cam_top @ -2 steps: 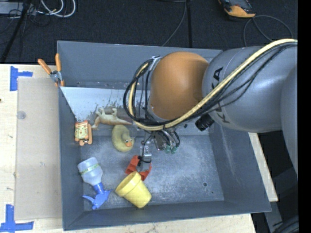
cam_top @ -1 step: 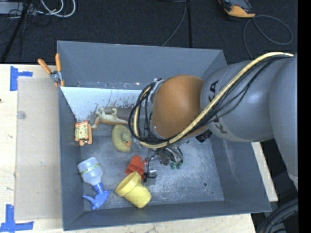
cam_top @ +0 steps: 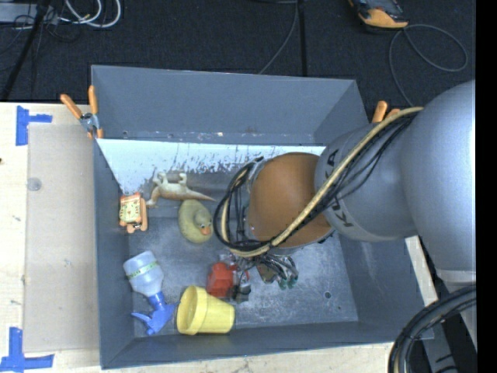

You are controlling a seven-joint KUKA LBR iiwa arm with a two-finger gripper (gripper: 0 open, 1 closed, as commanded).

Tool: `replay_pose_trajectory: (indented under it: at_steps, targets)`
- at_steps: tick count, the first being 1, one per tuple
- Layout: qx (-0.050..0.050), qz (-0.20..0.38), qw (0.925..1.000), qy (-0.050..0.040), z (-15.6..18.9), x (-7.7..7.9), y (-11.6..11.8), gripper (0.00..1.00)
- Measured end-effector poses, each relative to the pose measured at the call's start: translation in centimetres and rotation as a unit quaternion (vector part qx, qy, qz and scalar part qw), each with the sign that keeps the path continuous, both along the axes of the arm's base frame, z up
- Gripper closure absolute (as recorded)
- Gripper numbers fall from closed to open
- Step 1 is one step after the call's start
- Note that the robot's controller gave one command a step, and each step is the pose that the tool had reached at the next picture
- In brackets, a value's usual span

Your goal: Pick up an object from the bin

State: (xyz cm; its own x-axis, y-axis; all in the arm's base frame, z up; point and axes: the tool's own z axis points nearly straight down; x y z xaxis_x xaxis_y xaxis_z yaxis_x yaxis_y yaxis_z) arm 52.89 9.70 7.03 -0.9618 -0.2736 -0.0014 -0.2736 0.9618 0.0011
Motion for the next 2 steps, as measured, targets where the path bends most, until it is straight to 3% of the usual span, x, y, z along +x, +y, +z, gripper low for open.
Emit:
replay_pose_trajectory:
  at_steps: [1, 2]
  targets:
    - [0.000, 0.000, 1.0000, 0.0000, 0.0, 0.0, 0.0, 1.00]
    - [0.000, -0.015, 0.9999, -0.0004, 13.3, 1.8, -2.2, 1.00]
